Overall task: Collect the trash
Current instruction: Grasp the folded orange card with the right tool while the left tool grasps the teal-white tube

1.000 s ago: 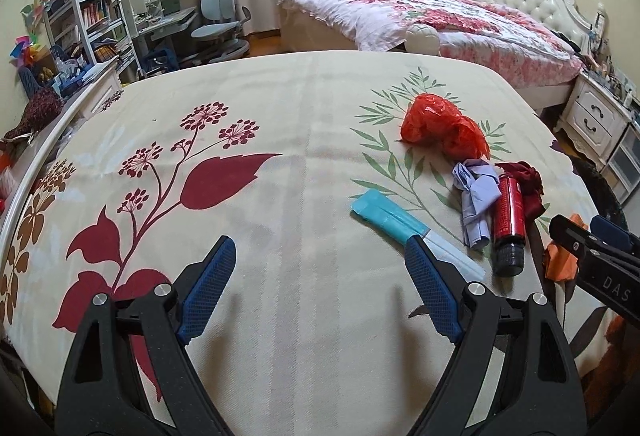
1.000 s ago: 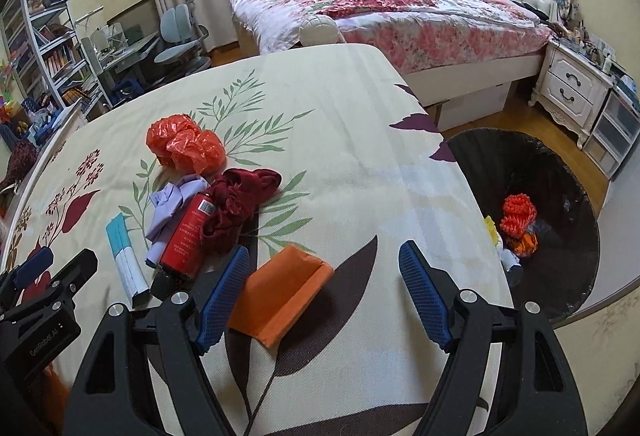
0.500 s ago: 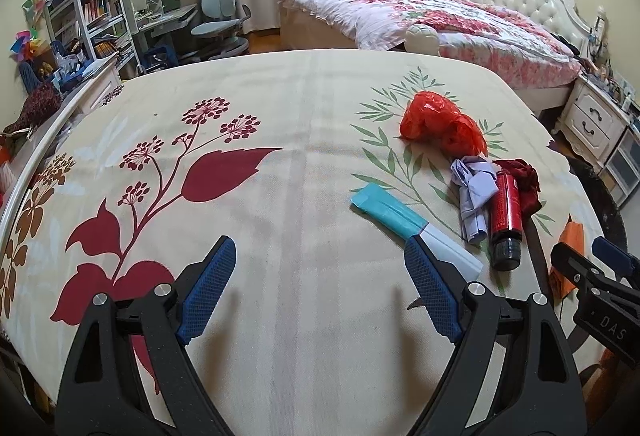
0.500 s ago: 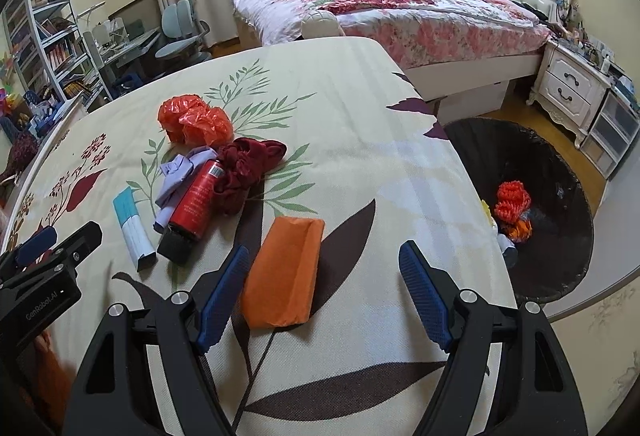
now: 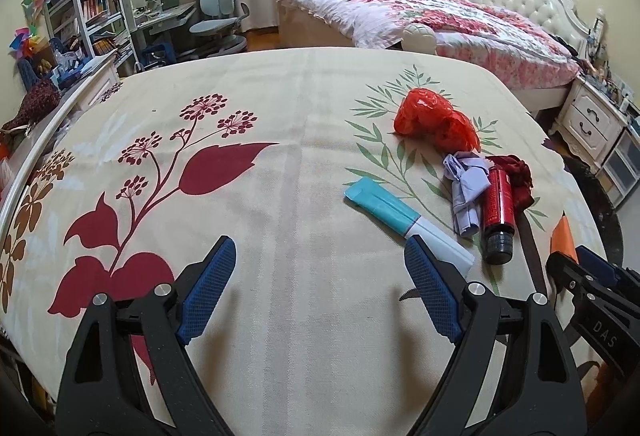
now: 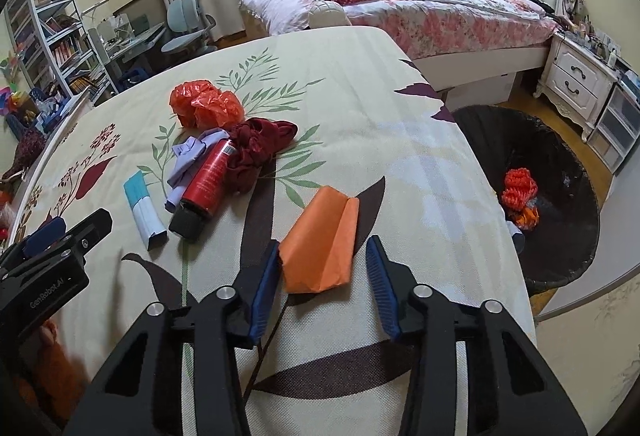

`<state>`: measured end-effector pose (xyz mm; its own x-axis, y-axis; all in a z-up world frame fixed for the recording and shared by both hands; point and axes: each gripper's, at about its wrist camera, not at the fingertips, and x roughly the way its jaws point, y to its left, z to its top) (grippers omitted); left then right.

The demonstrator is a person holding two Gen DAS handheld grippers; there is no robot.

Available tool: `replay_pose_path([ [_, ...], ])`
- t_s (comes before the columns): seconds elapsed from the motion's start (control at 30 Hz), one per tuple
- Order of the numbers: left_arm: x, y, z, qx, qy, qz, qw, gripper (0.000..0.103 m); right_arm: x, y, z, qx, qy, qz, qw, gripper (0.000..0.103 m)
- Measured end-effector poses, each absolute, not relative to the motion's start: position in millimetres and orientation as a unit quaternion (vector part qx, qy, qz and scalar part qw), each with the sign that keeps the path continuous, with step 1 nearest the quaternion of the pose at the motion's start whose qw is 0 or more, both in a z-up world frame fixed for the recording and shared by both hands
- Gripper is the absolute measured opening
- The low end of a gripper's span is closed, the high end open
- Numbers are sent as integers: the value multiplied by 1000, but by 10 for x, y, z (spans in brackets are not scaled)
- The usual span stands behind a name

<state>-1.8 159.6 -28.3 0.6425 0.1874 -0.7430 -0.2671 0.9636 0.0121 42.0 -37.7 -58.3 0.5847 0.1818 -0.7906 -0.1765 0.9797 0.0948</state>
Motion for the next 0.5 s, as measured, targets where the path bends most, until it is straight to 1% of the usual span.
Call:
replay_pose_path([
  [0.5,264,1382,-310,-48,416,111,901,85,594,-440,-603,-6,431,103,897,36],
])
